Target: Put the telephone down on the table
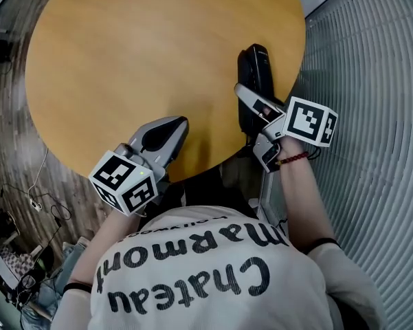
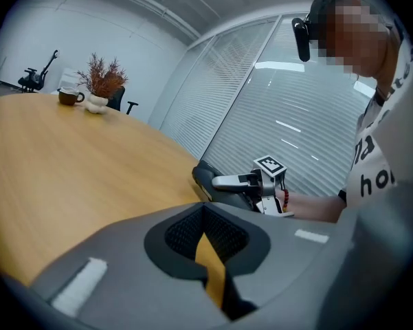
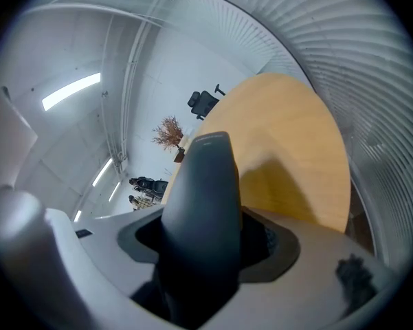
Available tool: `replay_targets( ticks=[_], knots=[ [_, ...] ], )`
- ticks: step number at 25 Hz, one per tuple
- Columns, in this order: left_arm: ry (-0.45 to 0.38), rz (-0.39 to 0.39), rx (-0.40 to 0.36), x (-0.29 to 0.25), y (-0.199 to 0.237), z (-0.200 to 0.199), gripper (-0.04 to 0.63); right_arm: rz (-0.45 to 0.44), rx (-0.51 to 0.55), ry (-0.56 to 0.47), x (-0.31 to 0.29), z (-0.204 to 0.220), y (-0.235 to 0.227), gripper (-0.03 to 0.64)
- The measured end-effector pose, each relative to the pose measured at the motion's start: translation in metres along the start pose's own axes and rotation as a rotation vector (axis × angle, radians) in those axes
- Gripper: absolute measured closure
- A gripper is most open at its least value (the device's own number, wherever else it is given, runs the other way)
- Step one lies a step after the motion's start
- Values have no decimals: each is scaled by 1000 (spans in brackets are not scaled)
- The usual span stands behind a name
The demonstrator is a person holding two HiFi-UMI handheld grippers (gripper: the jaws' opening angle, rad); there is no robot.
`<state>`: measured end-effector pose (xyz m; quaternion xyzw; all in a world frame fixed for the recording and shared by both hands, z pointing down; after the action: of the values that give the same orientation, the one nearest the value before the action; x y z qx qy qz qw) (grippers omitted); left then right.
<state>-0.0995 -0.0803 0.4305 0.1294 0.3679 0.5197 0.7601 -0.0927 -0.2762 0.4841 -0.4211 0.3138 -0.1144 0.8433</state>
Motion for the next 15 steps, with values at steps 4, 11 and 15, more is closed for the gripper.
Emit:
replay_targets(
  ticks=[4,11,15],
  knots=[
    [12,-20,20,2,-1,2,589,34,20,17,-2,-2,0,308],
    [9,-26,25,5,4,5,589,104,71,38,-4,-4,-2,311],
    [1,-28,29,4,11,2,589,186,192,112,-13,-2,-1,311]
  ],
)
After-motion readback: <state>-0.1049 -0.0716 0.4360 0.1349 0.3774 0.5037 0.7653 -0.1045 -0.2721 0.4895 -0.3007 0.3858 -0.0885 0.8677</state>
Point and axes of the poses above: the fingertips, and each gripper's own axes: x backward along the fingers, y to its left, z out of its underside, the point moved 4 cm from there along x, backward along the fingers, and after that the axes turned 7 degrees about x, right-handed, at the moved point
